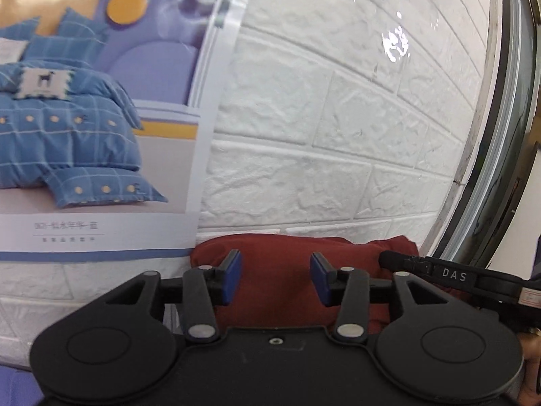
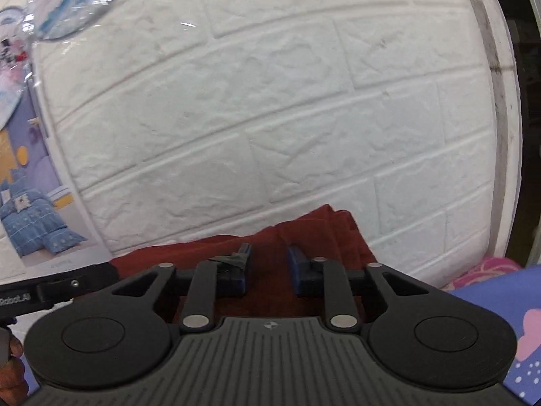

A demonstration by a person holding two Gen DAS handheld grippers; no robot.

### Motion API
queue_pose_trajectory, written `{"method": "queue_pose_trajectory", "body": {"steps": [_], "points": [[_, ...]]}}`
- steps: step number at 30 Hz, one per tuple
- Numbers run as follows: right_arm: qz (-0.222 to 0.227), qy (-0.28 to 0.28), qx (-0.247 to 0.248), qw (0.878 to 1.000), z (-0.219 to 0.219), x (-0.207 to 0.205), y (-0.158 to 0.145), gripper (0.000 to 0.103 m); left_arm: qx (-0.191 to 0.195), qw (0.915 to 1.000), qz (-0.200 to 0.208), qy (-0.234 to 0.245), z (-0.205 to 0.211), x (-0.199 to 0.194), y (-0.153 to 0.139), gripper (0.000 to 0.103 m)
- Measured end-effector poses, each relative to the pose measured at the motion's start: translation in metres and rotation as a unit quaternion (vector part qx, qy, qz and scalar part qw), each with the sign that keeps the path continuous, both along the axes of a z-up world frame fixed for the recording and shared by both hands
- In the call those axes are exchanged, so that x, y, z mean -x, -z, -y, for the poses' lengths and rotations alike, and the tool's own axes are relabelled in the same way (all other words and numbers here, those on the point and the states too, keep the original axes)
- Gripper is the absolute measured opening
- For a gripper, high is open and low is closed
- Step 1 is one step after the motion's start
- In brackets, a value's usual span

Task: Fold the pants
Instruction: 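Lift the folded red bundle with both tools and carry it onto the grey clothes stack, then open both tools to release the bundle and pull back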

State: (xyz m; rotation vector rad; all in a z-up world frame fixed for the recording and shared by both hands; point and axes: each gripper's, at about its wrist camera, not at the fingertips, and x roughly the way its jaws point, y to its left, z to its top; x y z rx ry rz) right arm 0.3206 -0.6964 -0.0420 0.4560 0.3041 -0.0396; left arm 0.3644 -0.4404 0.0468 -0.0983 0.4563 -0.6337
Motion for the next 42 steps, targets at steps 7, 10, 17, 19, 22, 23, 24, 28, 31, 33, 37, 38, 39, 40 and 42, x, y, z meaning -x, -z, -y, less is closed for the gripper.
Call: {"method": "queue_pose_trajectory", "body": {"steps": [7, 10, 17, 19, 22, 23, 24, 28, 31, 33, 37, 38, 39, 40, 42], "points": [[0.054, -0.013, -0.098, 0.994, 0.034, -0.007, 0.042, 0.0, -0.033, 0.9993, 0.009, 0.016, 0.028, -0.021, 0.04, 0.103], [0.061, -0.014, -0.097, 0.993, 0.035, -0.008, 0.045, 0.0, -0.056, 0.9977, 0.033, 0.016, 0.034, -0.016, 0.049, 0.103], [0.067, -0.008, -0.082, 0.994, 0.02, 0.017, 0.023, 0.021, -0.052, 0.9984, -0.001, 0.025, 0.015, -0.01, 0.027, 0.103], [0.064, -0.004, -0.05, 0.997, 0.008, 0.038, 0.001, 0.099, -0.036, 0.9991, -0.011, 0.019, 0.0, 0.002, 0.01, 0.103], [0.073, 0.005, 0.048, 0.996, -0.016, 0.08, -0.033, 0.103, -0.014, 0.9998, -0.001, 0.013, -0.023, 0.03, -0.019, 0.103], [0.071, -0.003, 0.072, 0.995, -0.022, 0.095, -0.041, 0.103, -0.016, 0.9998, -0.003, 0.012, -0.029, 0.041, -0.027, 0.103], [0.063, -0.007, 0.09, 0.994, -0.028, 0.108, -0.049, 0.103, -0.02, 0.9997, -0.004, 0.01, -0.033, 0.055, -0.036, 0.103], [0.027, -0.002, 0.148, 0.989, -0.052, 0.167, -0.068, 0.103, -0.03, 0.9996, 0.001, 0.001, -0.049, 0.118, -0.056, 0.103], [-0.006, 0.018, 0.172, 0.985, -0.064, 0.207, -0.071, 0.103, -0.034, 0.9994, -0.006, 0.003, -0.062, 0.163, -0.058, 0.103], [-0.033, 0.032, 0.177, 0.983, -0.067, 0.226, -0.064, 0.103, -0.037, 0.9992, -0.017, 0.003, -0.067, 0.187, -0.047, 0.103], [-0.076, 0.03, 0.203, 0.976, -0.08, 0.248, -0.044, 0.103, -0.06, 0.9967, -0.049, -0.024, -0.072, 0.217, -0.015, 0.103], [-0.087, 0.027, 0.209, 0.974, -0.083, 0.251, -0.038, 0.103, -0.07, 0.9957, -0.054, -0.029, -0.072, 0.223, -0.006, 0.103], [-0.097, 0.022, 0.211, 0.972, -0.085, 0.253, -0.032, 0.103, -0.08, 0.9946, -0.058, -0.032, -0.071, 0.228, 0.001, 0.103], [-0.107, 0.018, 0.209, 0.972, -0.087, 0.256, -0.027, 0.103, -0.091, 0.9932, -0.063, -0.036, -0.07, 0.232, 0.008, 0.103], [-0.123, 0.015, 0.198, 0.972, -0.089, 0.257, -0.019, 0.103, -0.11, 0.9897, -0.08, -0.045, -0.068, 0.235, 0.019, 0.103]]}}
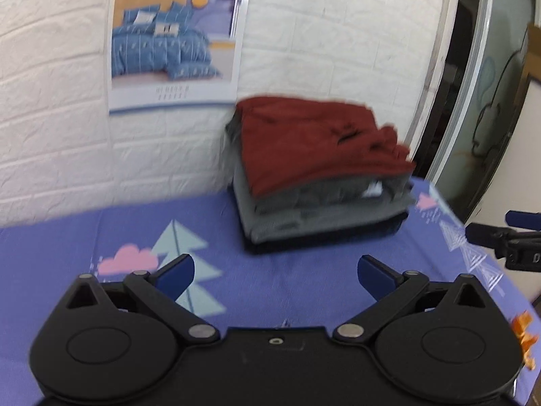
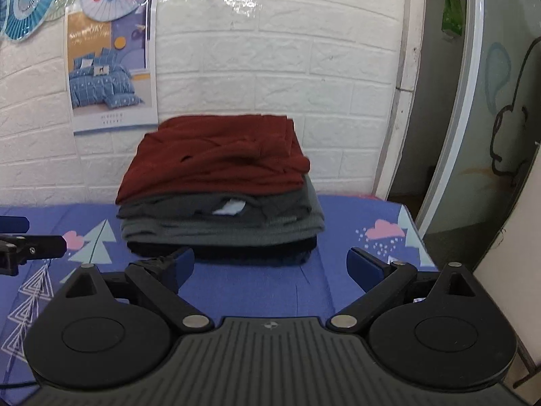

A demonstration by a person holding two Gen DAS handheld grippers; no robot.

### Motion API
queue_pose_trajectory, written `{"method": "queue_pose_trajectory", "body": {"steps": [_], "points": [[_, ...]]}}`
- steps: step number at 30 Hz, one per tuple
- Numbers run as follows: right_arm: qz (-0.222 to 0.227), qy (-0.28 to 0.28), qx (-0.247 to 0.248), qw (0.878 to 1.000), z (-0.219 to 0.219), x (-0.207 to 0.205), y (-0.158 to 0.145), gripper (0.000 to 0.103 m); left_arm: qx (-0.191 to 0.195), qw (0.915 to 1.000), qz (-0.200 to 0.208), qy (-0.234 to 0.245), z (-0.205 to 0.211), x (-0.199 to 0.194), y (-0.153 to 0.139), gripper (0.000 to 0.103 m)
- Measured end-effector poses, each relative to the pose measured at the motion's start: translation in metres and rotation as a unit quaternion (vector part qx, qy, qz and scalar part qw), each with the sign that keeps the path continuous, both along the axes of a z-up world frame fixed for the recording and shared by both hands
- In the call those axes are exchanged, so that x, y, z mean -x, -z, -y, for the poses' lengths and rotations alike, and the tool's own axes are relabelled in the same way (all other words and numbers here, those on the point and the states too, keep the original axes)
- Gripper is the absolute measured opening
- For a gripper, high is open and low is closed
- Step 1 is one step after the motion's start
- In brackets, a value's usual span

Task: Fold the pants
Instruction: 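Open both tools to release the bundle and pull back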

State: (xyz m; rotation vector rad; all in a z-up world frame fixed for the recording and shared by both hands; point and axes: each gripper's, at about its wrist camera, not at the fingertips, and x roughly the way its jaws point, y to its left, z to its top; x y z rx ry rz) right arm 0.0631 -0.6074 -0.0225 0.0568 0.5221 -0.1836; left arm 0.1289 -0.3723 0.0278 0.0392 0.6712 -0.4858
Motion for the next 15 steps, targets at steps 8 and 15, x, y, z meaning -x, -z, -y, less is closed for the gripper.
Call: {"method": "queue_pose_trajectory", "body": {"steps": [8, 15], "points": [[0.0, 0.002, -0.009, 1.0, -0.008, 0.008, -0.001, 0.103, -0.005, 0.9998, 0.003, -0.019, -0.005, 0.011, -0.007, 0.103], [0.007, -0.011, 0.003, 1.0, -0.02, 0.009, -0.007, 0.103, 0.005, 0.9997, 0.015, -0.021, -0.01, 0.017, -0.015, 0.103]]}}
